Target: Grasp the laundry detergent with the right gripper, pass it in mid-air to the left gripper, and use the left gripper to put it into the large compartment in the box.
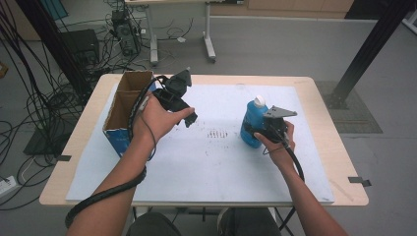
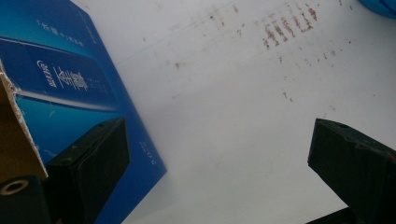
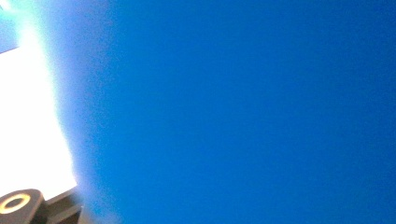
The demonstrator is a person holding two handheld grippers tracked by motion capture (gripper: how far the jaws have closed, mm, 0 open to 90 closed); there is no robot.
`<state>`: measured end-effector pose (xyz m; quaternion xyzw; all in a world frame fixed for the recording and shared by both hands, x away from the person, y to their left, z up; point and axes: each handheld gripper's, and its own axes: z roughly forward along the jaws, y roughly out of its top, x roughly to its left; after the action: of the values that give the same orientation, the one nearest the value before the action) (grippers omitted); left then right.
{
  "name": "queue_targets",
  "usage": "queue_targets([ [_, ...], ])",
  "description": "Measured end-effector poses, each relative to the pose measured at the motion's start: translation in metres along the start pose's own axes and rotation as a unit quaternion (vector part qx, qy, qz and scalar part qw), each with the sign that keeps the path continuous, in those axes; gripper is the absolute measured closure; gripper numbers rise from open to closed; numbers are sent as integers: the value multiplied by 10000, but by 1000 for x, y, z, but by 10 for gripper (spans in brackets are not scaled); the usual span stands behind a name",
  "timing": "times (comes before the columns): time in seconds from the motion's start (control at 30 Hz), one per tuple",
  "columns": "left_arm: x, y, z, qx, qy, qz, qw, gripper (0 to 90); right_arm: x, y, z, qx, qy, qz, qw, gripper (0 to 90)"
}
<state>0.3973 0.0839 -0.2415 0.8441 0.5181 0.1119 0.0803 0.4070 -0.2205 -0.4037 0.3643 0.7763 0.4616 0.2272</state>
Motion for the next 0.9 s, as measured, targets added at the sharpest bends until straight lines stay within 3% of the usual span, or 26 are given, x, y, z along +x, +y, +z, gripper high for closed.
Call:
queue_targets([
  [0.9, -1, 1, -5, -26, 3, 76, 10000, 61, 0, 1, 0, 17, -7, 3, 10000, 434],
])
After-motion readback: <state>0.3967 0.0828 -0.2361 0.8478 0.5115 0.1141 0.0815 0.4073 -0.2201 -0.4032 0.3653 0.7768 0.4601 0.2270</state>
